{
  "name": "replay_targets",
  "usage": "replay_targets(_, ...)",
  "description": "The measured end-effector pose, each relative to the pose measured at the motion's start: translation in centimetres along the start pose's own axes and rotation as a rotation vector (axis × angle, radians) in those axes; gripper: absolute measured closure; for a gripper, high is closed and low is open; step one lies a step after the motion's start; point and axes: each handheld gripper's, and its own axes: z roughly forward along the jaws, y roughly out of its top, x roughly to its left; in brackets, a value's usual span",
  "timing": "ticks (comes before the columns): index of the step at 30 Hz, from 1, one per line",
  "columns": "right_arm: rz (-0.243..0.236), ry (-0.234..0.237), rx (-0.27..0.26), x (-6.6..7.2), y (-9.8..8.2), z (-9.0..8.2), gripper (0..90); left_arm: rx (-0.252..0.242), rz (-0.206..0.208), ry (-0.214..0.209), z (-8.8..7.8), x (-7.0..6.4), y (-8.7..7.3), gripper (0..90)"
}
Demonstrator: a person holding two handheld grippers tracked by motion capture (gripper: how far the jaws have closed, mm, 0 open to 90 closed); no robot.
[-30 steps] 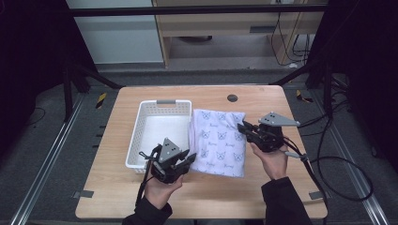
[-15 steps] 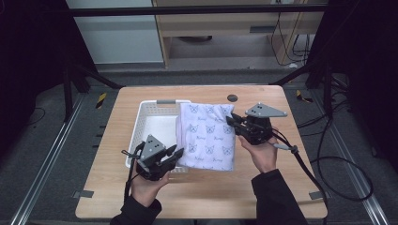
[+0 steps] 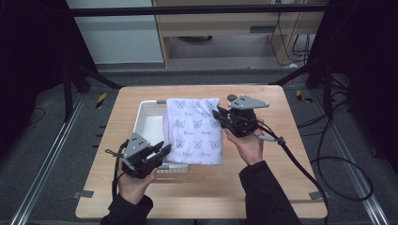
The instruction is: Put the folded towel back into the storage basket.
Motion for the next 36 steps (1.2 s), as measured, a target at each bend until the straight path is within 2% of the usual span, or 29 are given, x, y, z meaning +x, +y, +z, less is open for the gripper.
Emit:
replay_targets(12, -0.021, 0.022, -0.011, 1.8, 1.4, 2.7, 78.3, -0.019, -0.032, 0.049, -1.4, 2.2, -0.4, 73.6)
replay_targets(15, -0.012, 0.034, -0.017, 2.1, 1.7, 3.2, 78.2, -0.028, -0.032, 0.07, -1.7, 2.7, -0.5, 73.7)
replay_targets(25, -0.022, 0.041, -0.022, 2.9, 2.2, 4.8, 78.2, -0.041, -0.061, 0.099, -2.4, 4.2, -0.6, 73.7)
replay_targets(36, -0.027, 0.05, -0.016, 3.8, 3.0, 7.4, 78.2, -0.049, -0.093, 0.123, -2.8, 6.0, -1.0, 73.7)
